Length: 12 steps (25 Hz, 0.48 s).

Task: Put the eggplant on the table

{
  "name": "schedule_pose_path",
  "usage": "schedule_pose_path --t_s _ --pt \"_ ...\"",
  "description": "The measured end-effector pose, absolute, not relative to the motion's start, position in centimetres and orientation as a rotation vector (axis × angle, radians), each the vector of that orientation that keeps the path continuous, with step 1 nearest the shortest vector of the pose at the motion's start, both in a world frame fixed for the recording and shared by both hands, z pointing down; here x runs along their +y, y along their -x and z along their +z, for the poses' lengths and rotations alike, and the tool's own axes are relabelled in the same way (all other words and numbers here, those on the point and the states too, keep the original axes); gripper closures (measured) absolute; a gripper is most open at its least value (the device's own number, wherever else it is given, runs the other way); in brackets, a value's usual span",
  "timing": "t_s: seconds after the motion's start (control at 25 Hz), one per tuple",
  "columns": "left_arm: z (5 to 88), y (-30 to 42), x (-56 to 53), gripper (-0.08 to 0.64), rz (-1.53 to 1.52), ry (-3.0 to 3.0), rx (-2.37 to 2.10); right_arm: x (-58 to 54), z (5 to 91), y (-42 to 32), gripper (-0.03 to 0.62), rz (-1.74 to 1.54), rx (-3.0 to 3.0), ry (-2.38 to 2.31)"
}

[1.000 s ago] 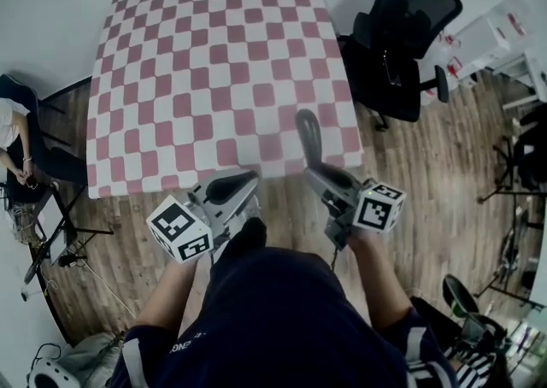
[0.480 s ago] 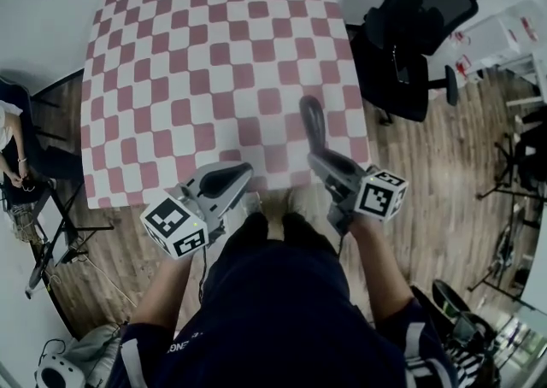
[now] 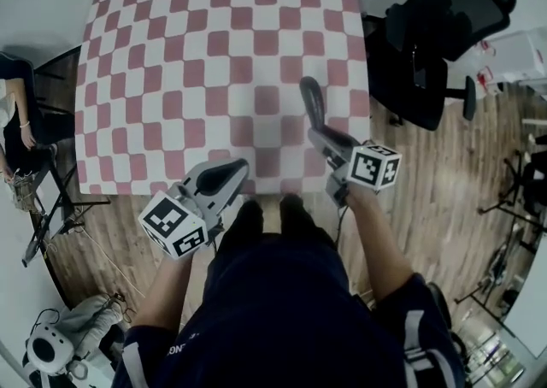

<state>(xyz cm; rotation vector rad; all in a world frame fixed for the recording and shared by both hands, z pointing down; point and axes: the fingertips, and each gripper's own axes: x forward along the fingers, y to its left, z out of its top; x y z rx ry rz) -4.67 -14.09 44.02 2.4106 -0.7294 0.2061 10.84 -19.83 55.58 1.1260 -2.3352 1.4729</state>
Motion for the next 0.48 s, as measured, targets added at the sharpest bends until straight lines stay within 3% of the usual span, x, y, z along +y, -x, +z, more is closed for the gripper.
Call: schedule_pose_path --t_s 0.48 --pt "47.3 1.7 -18.5 0.526 0.248 -2.319 -0.78 -27.9 62.0 -11.4 0.446 1.284 -2.224 -1.068"
